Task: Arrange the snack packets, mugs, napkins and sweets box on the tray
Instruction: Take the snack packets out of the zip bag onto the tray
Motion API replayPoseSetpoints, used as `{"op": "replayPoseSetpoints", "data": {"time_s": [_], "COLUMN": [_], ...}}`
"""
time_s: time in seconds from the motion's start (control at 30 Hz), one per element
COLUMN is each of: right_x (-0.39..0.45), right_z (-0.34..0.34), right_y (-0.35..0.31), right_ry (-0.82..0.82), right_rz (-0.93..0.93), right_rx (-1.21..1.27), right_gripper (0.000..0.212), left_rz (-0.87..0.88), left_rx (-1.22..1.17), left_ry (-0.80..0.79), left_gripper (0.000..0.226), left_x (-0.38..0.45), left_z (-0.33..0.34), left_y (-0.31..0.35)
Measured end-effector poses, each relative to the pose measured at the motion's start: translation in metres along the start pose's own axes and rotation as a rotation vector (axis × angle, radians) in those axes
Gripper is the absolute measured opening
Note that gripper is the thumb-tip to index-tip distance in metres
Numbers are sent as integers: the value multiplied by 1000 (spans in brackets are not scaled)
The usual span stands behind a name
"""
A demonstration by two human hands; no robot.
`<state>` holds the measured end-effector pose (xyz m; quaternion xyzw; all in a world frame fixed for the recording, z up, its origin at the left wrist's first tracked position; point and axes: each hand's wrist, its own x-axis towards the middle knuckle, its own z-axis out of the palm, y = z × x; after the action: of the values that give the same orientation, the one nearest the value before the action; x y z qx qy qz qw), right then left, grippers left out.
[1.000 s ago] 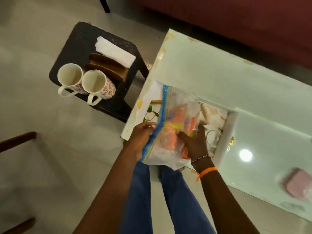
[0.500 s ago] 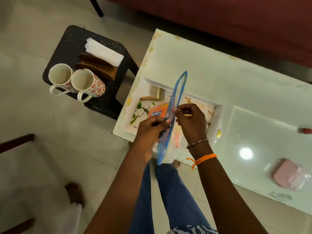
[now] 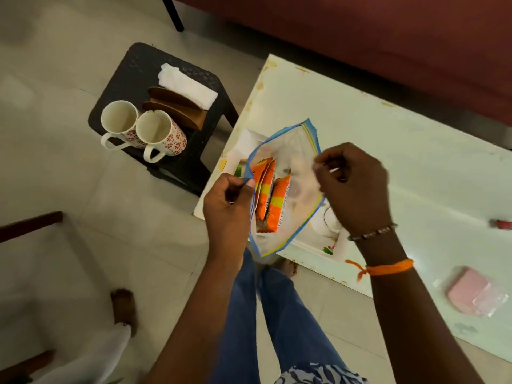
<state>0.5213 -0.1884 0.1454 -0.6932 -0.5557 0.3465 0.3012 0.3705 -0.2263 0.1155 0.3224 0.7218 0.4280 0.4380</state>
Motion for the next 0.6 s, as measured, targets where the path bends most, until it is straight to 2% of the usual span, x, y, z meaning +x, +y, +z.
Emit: {"op": "replayPoseSetpoints", "data": {"time_s": [0.07,0.17,0.23,0.3,0.4,0.53,0.6], "right_x": [8,28,41,50,52,50,49], "right_z": [30,83,111,133,148,158,161], "right_y": [-1,16,30,41,44,35,32], "right_ry": [-205,-494,-622,-695,-698,-447,-413], "right_rz": [29,134,202,231,263,323,304], "right_rx": [14,-229,-370,-442,-359,-331,-337], "right_gripper": [14,32,40,39,41,37,37], "left_rz": [-23,-40,-62,-77,-66,-43,-32], "left_rx": [-10,-4,12,36,54,71,69], "left_ry": [-7,-6,-8,-10,-10,-21,-23], "left_gripper": [19,17,11,7,10,7,7], "left_x": [-1,-3,-4,-4,-3,-1,0], "left_z": [1,-2,-4,-6,-9,-12,-12], "left_y": [-5,-12,-15,-16,-17,-18,-19]}}
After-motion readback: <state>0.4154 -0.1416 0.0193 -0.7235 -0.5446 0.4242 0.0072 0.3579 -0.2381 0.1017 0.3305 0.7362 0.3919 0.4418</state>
